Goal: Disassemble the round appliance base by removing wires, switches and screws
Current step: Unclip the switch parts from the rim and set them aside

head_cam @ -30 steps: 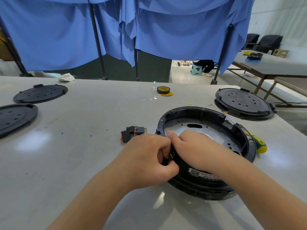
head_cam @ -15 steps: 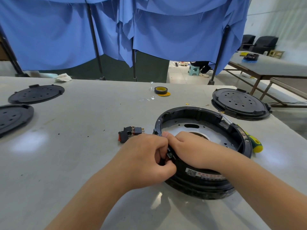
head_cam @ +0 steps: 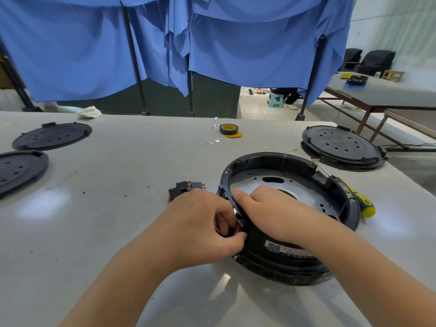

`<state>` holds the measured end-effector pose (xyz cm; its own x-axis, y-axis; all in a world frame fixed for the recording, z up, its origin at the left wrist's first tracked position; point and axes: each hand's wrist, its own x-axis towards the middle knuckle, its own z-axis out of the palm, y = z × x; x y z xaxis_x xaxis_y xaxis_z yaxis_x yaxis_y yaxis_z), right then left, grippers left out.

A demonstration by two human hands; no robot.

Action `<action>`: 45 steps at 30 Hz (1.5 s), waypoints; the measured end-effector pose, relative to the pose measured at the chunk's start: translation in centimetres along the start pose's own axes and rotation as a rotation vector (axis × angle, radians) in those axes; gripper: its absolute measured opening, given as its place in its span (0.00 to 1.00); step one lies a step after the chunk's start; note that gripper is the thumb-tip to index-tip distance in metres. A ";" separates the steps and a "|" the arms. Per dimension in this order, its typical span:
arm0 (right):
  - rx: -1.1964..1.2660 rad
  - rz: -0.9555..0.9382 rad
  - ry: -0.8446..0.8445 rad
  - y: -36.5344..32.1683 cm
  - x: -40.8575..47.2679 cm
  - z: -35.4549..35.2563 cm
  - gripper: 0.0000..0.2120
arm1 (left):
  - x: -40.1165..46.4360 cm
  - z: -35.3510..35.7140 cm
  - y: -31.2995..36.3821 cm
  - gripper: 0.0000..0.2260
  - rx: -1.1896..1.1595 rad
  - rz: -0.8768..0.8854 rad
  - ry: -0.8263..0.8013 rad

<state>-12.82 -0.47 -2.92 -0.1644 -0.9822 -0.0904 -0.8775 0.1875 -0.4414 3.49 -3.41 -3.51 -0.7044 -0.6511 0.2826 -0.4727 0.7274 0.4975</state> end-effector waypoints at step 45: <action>0.050 0.003 -0.071 0.5 0.4 0.2 0.29 | -0.1 -0.7 0.0 0.04 -0.093 -0.061 -0.087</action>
<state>-13.23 -0.80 -3.33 -0.1328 -0.9792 -0.1535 -0.8533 0.1918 -0.4848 3.90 -3.48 -2.94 -0.7213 -0.6690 0.1793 -0.4676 0.6613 0.5865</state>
